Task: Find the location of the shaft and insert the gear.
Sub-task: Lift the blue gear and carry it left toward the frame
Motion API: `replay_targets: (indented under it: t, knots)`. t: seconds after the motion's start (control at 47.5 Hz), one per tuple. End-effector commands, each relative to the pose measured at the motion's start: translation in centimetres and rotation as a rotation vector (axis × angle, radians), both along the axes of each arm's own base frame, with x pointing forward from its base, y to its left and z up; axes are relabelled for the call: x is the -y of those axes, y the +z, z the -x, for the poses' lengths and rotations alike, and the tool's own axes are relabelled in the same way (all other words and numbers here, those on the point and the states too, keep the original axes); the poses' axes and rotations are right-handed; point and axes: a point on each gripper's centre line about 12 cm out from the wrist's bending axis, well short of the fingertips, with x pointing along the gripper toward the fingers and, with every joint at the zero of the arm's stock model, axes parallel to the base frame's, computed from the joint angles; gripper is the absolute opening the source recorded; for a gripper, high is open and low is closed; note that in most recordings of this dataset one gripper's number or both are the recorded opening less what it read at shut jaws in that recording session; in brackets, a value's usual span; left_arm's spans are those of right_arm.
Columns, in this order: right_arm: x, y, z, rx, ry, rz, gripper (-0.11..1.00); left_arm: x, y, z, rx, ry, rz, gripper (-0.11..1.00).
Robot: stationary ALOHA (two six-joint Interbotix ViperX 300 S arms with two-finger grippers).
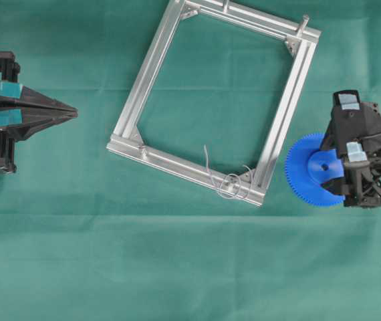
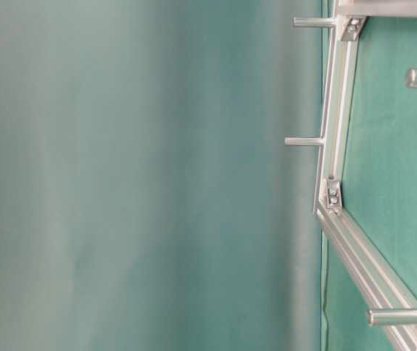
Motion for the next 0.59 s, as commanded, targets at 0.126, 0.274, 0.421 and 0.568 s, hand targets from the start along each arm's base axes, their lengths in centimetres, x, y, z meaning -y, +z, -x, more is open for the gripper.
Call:
replay_targets:
  t: [0.126,0.274,0.421,0.568]
  knots:
    - [0.0,2.2,-1.1,0.060,0.000,-0.002,0.69,-0.1,0.9,-0.3,0.022,0.004,0.002,0.01]
    - [-0.1,2.6,-1.8,0.067,0.001,-0.002,0.69,-0.1,0.8,-0.4,0.019,0.004,0.002,0.01]
    - [-0.3,2.7,-3.4,0.067,0.004,-0.002,0.69,-0.1,0.8,-0.5,0.014,0.004,0.005,0.01]
    - [-0.7,2.7,-5.2,0.057,0.014,-0.003,0.69,-0.1,0.7,-0.5,0.011,0.006,0.007,0.01]
